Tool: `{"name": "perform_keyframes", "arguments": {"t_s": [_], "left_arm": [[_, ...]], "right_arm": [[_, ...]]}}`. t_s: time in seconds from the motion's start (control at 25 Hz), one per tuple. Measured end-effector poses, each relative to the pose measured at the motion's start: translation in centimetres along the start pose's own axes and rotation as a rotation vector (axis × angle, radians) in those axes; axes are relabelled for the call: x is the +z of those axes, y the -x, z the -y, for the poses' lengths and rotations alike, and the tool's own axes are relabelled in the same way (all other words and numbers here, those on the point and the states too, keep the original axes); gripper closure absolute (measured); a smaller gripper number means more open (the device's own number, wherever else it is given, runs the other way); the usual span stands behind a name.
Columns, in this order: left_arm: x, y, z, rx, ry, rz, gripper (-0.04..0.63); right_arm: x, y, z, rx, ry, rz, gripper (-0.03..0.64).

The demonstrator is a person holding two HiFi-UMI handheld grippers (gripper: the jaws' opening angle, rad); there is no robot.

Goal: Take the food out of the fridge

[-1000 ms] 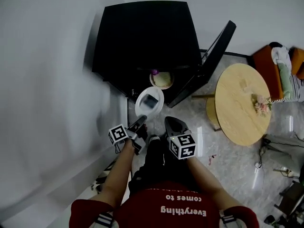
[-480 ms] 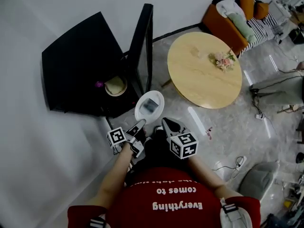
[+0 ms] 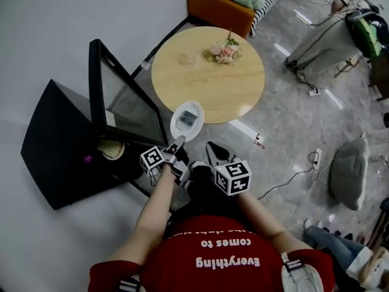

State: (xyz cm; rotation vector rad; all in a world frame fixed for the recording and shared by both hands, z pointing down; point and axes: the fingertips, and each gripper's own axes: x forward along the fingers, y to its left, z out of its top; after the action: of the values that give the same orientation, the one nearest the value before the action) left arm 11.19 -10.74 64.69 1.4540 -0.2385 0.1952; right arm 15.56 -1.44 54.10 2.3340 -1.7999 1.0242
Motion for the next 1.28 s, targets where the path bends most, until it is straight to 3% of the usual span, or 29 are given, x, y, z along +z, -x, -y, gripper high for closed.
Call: {"name": "perform_keyframes", "arguments": {"t_s": [0.28, 0.56, 0.76, 0.96, 1.12, 1.16, 1.24, 1.28], "left_arm": [[-1.1, -7.3, -2.3, 0.093, -0.009, -0.045, 0.558], [-1.1, -11.3, -3.6, 0.109, 0.026, -0.029, 0.558], [-0.4, -13.1, -4.2, 0.125, 0.065, 0.007, 0.56], [-0.2, -13.5, -4.6, 0.146, 0.154, 0.036, 0.561], [0.0, -13.6, -4.4, 0.22, 0.166, 0.014, 0.558], [0.2, -13.6, -4.2, 0.24, 0.148, 0.009, 0.547], [0.5, -13.9, -3.4, 0.271, 0.111, -0.01, 0.407], [0.6, -14.0, -3.1, 0.287, 0.105, -0.021, 0.376]], "right_arm": [[0.6, 1.8, 4.9, -0.109, -0.086, 0.06, 0.604], [-0.7, 2.4, 8.2, -0.174, -0.139, 0.049, 0.604], [-1.0, 2.2, 9.6, -0.189, -0.151, 0.041, 0.605], [-1.3, 1.4, 9.6, -0.186, -0.148, 0.025, 0.605], [-1.3, 0.2, 9.0, -0.175, -0.135, 0.01, 0.604], [-1.3, -0.1, 8.8, -0.17, -0.136, 0.008, 0.605], [-1.1, -0.6, 8.4, -0.16, -0.131, 0.004, 0.605], [-1.0, -0.9, 8.1, -0.154, -0.128, 0.002, 0.604]]}}
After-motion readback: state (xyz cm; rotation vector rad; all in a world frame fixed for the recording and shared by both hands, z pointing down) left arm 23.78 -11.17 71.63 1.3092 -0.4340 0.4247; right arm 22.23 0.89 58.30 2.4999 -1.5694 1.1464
